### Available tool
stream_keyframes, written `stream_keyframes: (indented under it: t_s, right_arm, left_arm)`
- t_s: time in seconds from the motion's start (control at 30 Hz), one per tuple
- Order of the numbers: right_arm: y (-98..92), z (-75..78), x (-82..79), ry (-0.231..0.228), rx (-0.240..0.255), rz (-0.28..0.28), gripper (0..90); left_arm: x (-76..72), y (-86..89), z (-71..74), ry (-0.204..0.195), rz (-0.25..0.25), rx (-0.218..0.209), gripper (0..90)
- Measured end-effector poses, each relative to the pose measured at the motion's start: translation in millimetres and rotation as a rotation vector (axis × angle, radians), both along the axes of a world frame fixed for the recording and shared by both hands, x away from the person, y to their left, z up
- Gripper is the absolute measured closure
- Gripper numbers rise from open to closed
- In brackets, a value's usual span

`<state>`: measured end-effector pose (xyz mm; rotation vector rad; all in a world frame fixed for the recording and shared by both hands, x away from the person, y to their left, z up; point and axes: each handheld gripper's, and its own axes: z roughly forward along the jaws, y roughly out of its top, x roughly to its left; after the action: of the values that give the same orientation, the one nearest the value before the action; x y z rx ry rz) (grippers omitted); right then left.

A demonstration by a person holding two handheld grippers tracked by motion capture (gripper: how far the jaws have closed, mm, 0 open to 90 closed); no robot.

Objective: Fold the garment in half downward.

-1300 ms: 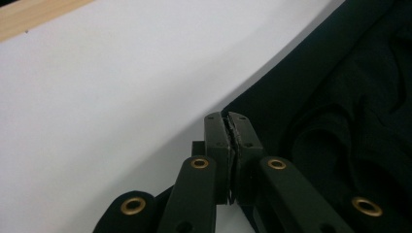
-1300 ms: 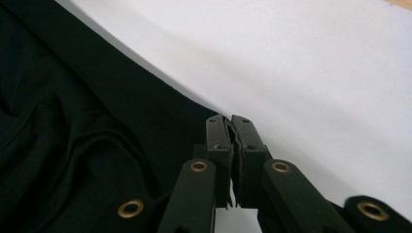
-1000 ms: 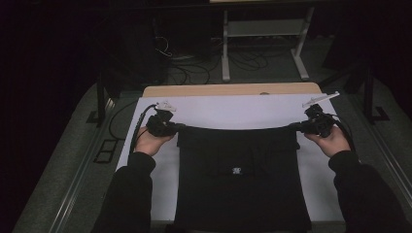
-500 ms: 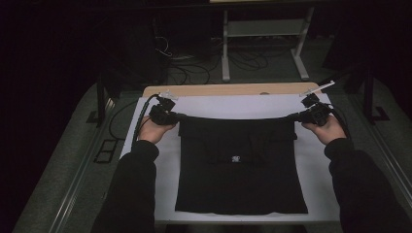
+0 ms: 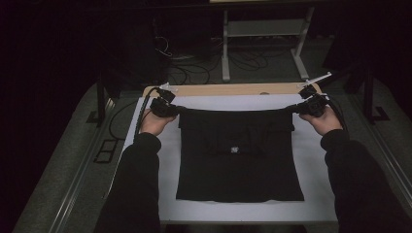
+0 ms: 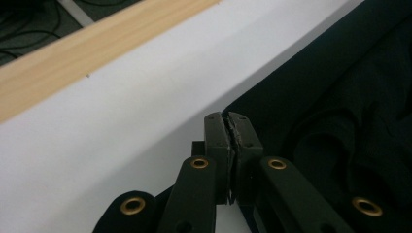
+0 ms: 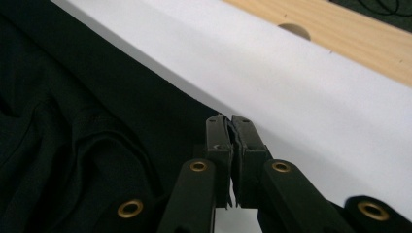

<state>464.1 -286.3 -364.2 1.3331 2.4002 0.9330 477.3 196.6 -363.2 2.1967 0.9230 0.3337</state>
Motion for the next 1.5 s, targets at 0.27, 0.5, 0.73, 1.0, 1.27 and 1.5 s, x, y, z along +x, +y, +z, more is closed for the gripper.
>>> stream_keyframes:
  t_s: [0.27,0.5,0.73,1.0,1.27,1.5]
  right_arm:
    - [0.9,0.8,6.0,-0.015,0.010,-0.023,85.6]
    - [4.1,-2.6,11.7,-0.015,-0.007,-0.039,85.6]
    - [5.3,-8.1,21.2,-0.018,-0.011,-0.056,85.5]
    - [8.3,-19.8,29.1,-0.023,-0.023,-0.065,85.5]
    - [10.0,-27.8,32.9,0.004,-0.005,-0.075,84.6]
    - [12.1,-37.4,32.6,0.054,0.038,-0.058,73.8]
  left_arm:
    - [3.9,-2.5,-3.5,0.000,0.047,0.001,86.7]
    - [6.5,-4.2,-3.4,-0.009,0.062,0.001,86.7]
    - [12.4,-3.1,-8.6,-0.003,0.080,-0.007,86.7]
    - [16.7,-5.2,-14.5,0.001,0.088,0.015,86.7]
    - [17.8,-7.1,-21.2,0.027,0.082,0.022,86.3]
    - [17.2,-9.3,-33.3,0.064,0.093,-0.033,71.0]
